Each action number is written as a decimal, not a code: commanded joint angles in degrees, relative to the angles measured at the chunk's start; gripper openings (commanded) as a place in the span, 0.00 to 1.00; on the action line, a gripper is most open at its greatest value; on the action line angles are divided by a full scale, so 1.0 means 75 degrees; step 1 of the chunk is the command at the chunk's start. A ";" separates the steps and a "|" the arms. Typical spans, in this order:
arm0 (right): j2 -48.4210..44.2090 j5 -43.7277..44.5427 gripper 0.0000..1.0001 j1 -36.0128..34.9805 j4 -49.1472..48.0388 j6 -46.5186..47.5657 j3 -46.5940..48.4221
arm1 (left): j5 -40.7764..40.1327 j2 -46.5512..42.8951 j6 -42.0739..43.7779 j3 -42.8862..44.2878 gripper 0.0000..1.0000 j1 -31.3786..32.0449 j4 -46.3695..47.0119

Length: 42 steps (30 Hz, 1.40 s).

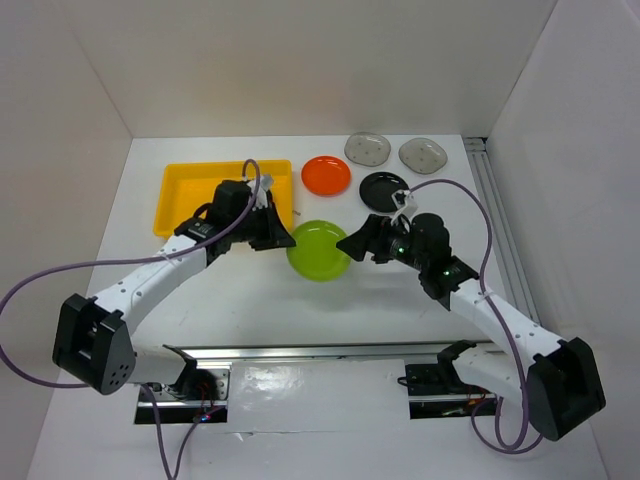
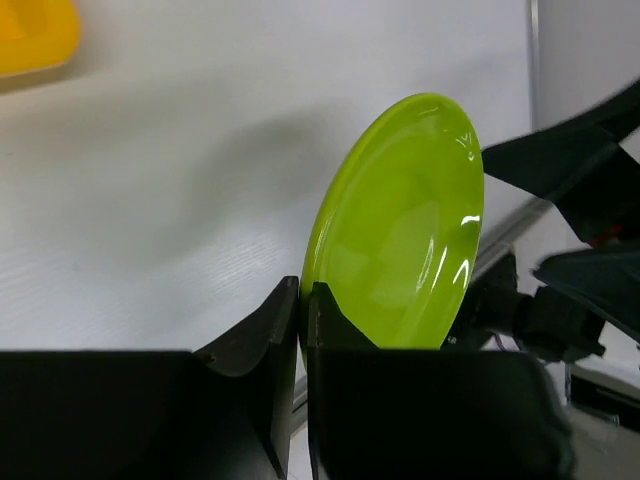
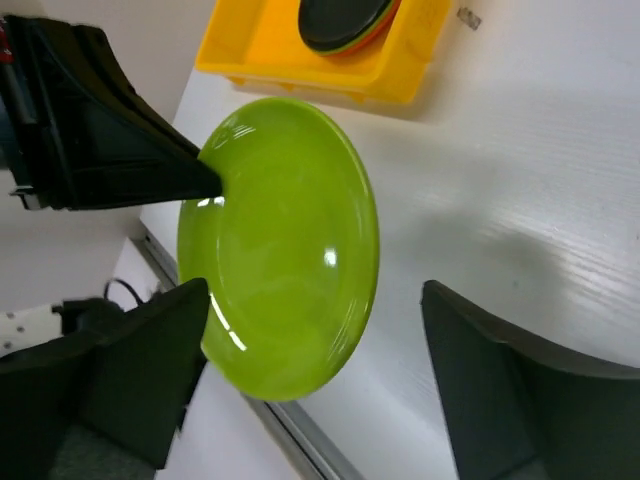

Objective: Place the plates into the plastic bin on the countertop

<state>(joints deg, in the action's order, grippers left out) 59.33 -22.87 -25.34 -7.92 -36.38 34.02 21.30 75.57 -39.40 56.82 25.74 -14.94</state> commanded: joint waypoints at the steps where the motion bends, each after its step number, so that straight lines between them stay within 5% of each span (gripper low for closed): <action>1: -0.0468 0.1039 1.00 -0.0066 0.0047 0.0187 0.0000 | -0.0986 0.0119 -0.0277 0.0963 0.00 -0.0266 -0.0022; 5: -0.0540 0.1890 1.00 -0.0066 0.0213 0.0187 -0.0561 | -0.2532 0.0574 -0.1015 0.1833 0.00 -0.1261 -0.0457; 12: -0.0340 0.1433 1.00 -0.0136 -0.0630 -0.0188 -0.1535 | -0.2465 0.1559 -0.1462 0.2256 0.00 -0.3043 0.0666; 16: -0.0633 0.1234 1.00 -0.0230 -0.0795 -0.0352 -0.1899 | -0.1400 0.2473 -0.1532 0.2174 0.00 -0.3910 0.1768; 27: -0.1044 0.1479 1.00 -0.0371 -0.0490 -0.0119 -0.2063 | -0.1000 0.3811 -0.1217 0.2362 0.00 -0.4158 0.2074; 30: -0.0962 0.1561 1.00 -0.0371 -0.0420 -0.0037 -0.1912 | -0.1163 0.3695 -0.1216 0.2292 0.20 -0.4158 0.1992; 31: -0.0869 0.1631 1.00 -0.0371 -0.0420 -0.0036 -0.1911 | -0.1280 0.3624 -0.1216 0.2292 0.38 -0.4158 0.1992; 34: -0.0716 0.1842 1.00 -0.0371 -0.0420 -0.0036 -0.1841 | -0.1444 0.3331 -0.1122 0.2139 0.65 -0.4158 0.1886; 42: -0.0353 0.3058 1.00 0.0026 -0.0080 -0.0036 -0.1197 | -0.1445 0.2371 -0.1192 0.1928 0.85 -0.4065 0.1524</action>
<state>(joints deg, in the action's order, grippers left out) 56.14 -7.27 -27.07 -8.08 -37.71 20.82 10.61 99.33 -49.06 71.11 -5.10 -3.79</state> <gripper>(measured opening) 0.999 0.831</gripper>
